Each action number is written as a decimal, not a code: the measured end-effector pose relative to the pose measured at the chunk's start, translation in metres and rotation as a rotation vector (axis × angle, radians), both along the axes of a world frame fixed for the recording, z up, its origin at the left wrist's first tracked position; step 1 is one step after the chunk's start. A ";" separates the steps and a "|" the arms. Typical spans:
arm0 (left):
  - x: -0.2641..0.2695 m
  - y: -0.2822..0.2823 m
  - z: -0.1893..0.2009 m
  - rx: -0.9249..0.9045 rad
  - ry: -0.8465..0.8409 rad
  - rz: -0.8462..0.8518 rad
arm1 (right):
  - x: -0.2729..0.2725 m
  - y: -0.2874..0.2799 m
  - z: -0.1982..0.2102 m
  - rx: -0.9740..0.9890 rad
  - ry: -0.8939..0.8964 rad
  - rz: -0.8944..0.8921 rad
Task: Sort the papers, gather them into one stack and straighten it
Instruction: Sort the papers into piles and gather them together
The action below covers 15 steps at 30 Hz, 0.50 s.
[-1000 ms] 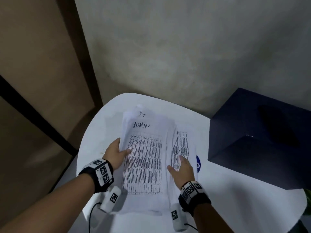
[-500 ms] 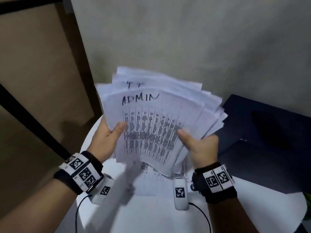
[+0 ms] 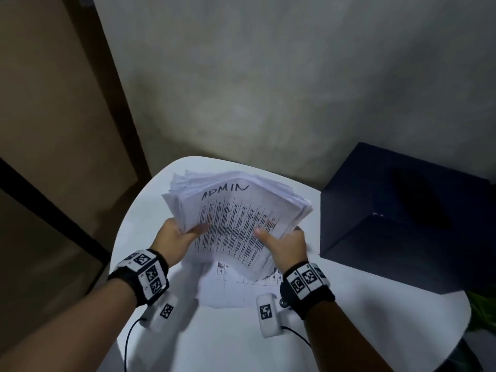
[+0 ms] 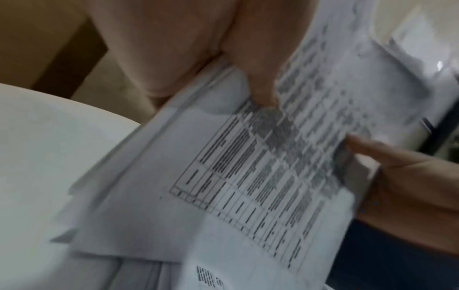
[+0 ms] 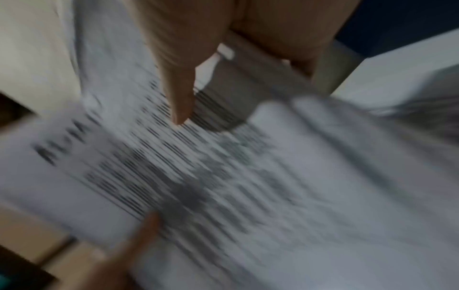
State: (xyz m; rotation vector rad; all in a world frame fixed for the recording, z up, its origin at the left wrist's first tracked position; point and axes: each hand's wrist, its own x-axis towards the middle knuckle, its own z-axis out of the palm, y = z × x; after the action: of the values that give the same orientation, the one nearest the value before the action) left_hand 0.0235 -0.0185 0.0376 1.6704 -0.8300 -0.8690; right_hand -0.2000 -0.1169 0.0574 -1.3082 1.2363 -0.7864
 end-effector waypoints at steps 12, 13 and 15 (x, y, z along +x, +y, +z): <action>0.065 0.020 0.009 -0.045 -0.090 0.266 | -0.050 -0.017 -0.121 0.034 0.998 -0.102; 0.068 0.023 0.007 -0.030 -0.084 0.281 | -0.048 -0.019 -0.120 0.029 0.899 -0.121; 0.066 0.027 0.010 0.006 -0.081 0.294 | -0.040 -0.019 -0.115 0.041 0.752 -0.121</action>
State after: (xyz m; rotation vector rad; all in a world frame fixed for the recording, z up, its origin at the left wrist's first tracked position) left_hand 0.0900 0.0083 0.0471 1.7871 -0.6147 -0.6046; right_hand -0.2399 -0.1361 -0.0578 -1.5667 1.9210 -0.3370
